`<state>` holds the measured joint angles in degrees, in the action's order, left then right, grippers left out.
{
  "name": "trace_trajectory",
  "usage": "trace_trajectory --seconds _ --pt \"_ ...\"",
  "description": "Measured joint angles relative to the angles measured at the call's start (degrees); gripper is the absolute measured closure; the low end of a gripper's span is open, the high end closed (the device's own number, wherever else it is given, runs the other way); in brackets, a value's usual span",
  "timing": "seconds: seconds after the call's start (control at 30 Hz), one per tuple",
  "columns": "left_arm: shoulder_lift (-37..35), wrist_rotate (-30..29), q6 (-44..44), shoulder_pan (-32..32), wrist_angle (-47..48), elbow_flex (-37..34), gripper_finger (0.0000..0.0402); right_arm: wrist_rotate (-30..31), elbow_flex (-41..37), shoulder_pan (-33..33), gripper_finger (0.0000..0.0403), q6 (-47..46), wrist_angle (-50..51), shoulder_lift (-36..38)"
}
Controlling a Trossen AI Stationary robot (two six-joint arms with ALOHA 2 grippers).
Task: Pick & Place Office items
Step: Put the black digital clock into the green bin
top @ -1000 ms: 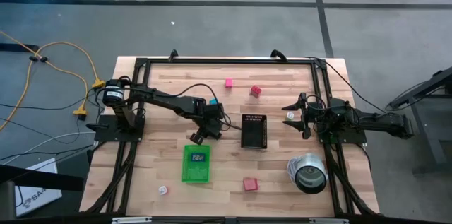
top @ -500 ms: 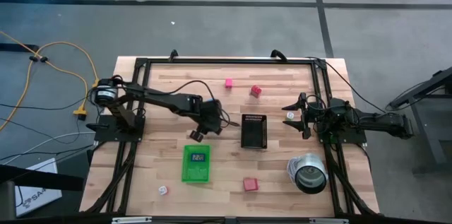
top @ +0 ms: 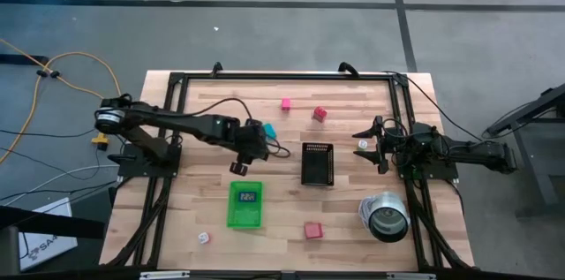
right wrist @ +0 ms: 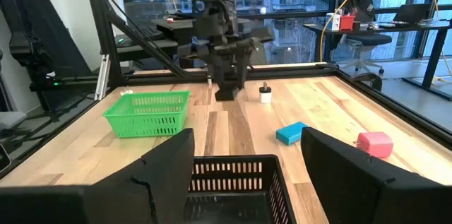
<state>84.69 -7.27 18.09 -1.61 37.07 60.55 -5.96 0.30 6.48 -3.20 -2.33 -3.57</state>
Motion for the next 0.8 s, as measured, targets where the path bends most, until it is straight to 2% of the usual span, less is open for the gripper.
trace_trajectory --seconds 0.37,0.8 --pt "-3.35 -4.31 -16.05 -10.58 5.51 0.02 0.0243 -0.01 -0.01 0.00 0.0155 0.00 0.00 0.00" --pt "-3.28 -10.11 -36.23 -24.26 5.44 0.02 0.0243 0.01 0.01 0.00 0.0155 0.00 0.00 0.00"
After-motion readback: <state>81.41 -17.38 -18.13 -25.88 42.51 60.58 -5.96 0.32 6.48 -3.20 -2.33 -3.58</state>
